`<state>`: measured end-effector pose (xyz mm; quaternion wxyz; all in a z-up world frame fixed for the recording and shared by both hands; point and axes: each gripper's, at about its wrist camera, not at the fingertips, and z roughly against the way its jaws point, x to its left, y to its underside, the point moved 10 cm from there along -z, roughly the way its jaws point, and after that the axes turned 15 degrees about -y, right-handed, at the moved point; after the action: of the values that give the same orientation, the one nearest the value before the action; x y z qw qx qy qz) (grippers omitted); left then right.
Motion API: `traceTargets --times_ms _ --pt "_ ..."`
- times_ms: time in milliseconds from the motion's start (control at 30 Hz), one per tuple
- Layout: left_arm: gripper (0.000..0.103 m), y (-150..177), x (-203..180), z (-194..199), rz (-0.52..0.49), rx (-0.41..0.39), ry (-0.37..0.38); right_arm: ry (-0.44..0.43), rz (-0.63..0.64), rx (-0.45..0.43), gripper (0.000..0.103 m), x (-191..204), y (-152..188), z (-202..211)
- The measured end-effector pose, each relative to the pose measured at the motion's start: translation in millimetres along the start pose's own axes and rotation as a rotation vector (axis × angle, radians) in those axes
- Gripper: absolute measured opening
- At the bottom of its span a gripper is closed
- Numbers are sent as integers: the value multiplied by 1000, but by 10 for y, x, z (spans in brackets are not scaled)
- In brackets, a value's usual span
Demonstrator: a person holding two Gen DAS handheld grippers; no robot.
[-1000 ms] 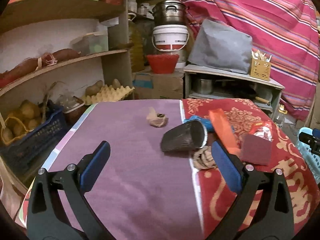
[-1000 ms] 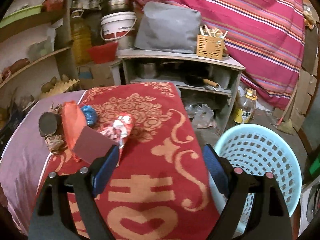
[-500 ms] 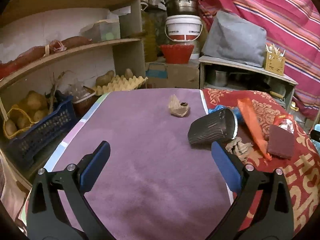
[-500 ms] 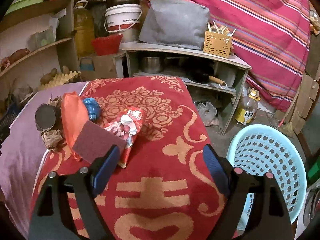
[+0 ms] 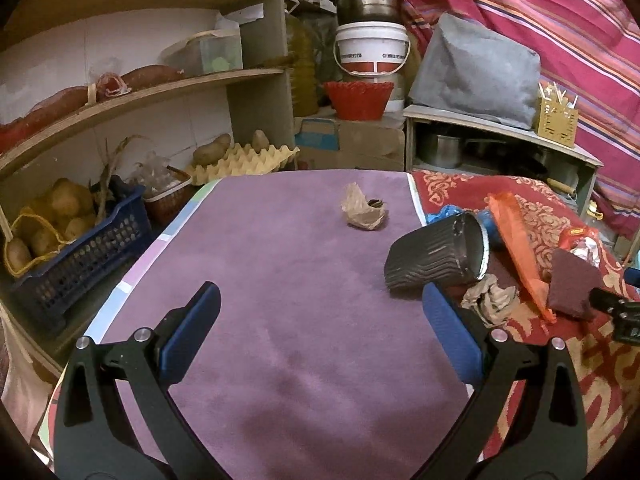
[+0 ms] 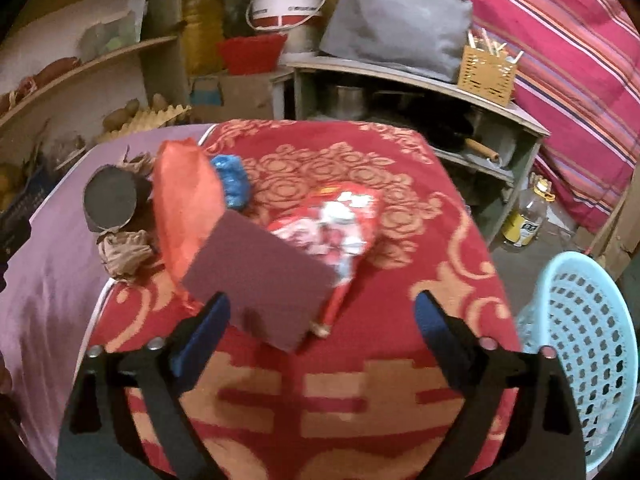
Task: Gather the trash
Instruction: 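Move both grippers back to the table toward the remaining trash, then close the right gripper on the maroon scouring pad while the left gripper approaches the brown crumpled paper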
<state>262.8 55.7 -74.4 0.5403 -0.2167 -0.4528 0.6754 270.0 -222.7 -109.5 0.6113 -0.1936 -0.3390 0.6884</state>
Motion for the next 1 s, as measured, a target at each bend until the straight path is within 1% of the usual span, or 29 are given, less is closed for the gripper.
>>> traceTargets --times_ms 233,333,433,467,533,633,800,1000 --pt "98 9 115 -37 13 10 -4 -2 -1 32 92 175 -1 -237" --pt "98 18 153 -73 14 19 -8 3 -12 32 92 206 -27 -263" --pt "98 18 196 -98 12 19 -15 -24 -23 25 92 271 -57 -262" --pt "98 16 203 -101 13 19 -15 -21 -21 27 92 281 -56 -272" --pt "98 11 218 -111 19 21 -13 -8 -13 34 93 284 -55 -303" --pt "98 2 225 -122 29 26 -8 -7 -25 48 97 282 -24 -347" --pt "98 15 200 -133 29 31 -5 13 -13 61 98 294 -25 -359" --pt "98 16 174 -159 25 37 -8 -29 -56 64 98 242 -6 -399"
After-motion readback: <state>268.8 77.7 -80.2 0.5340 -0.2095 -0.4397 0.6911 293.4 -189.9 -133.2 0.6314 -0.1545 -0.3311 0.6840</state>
